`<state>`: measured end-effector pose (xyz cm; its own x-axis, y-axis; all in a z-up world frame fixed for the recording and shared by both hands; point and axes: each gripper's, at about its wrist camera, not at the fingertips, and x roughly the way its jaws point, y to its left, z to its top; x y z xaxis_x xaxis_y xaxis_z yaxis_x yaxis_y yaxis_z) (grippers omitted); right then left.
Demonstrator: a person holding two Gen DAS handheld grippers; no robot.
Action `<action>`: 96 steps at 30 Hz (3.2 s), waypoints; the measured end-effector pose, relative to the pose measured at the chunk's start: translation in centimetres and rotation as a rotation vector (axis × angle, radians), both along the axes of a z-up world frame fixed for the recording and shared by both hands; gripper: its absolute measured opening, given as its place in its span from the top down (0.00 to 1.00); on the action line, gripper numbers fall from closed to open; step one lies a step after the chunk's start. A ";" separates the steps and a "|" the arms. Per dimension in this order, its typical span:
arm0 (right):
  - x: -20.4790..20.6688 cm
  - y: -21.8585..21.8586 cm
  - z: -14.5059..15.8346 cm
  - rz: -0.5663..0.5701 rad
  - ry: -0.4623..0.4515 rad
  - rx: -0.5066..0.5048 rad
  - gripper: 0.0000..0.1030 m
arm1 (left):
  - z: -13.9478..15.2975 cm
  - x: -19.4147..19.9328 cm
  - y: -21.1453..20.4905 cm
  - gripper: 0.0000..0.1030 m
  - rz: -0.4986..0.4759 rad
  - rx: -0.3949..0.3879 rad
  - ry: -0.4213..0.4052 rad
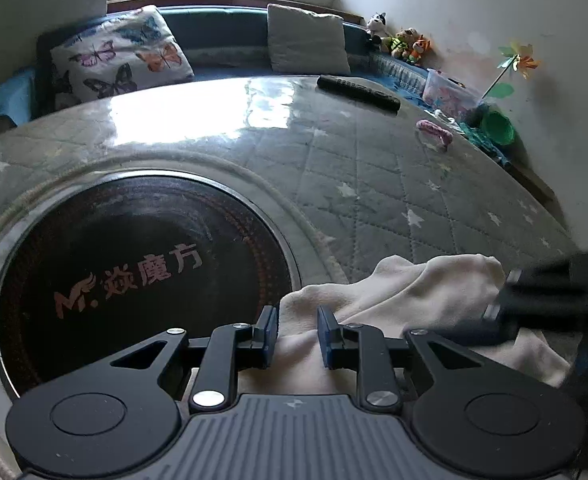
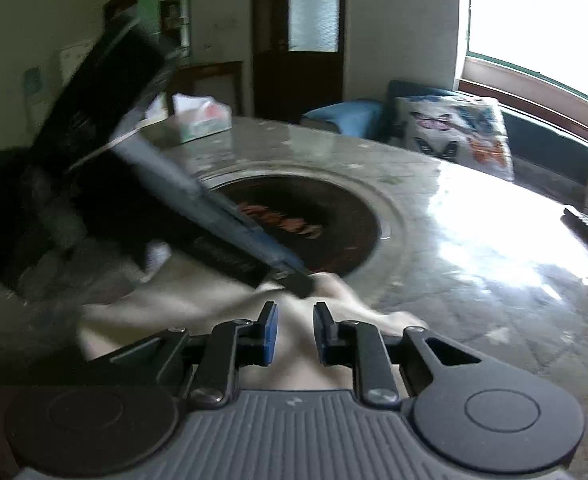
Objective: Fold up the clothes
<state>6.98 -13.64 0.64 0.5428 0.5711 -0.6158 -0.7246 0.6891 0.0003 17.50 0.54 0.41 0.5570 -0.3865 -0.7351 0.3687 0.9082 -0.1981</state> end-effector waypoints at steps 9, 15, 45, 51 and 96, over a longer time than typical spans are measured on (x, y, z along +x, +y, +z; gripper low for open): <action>-2.7 4.1 -0.7 0.184 -0.006 -0.005 0.81 | 0.0 0.3 0.6 0.75 -0.016 -0.006 0.008; -4.8 6.3 -1.0 0.304 -0.003 -0.003 0.81 | -0.2 0.3 0.8 0.73 -0.007 -0.016 0.003; -8.5 -8.5 -0.5 0.027 0.121 -0.149 0.60 | 0.6 -6.8 0.6 0.77 0.050 0.056 -0.164; -8.7 -9.5 1.3 0.010 0.096 -0.132 0.60 | 1.0 -10.8 -0.6 0.77 -0.020 0.100 -0.219; 3.7 -6.9 -0.7 -0.314 0.080 0.062 0.71 | 1.4 -9.2 5.0 0.50 0.260 -0.040 -0.160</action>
<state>10.66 -20.50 -0.11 0.6497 0.4211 -0.6329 -0.4728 0.8758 0.0974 8.30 5.59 1.81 0.7482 -0.2427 -0.6175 0.1547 0.9688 -0.1934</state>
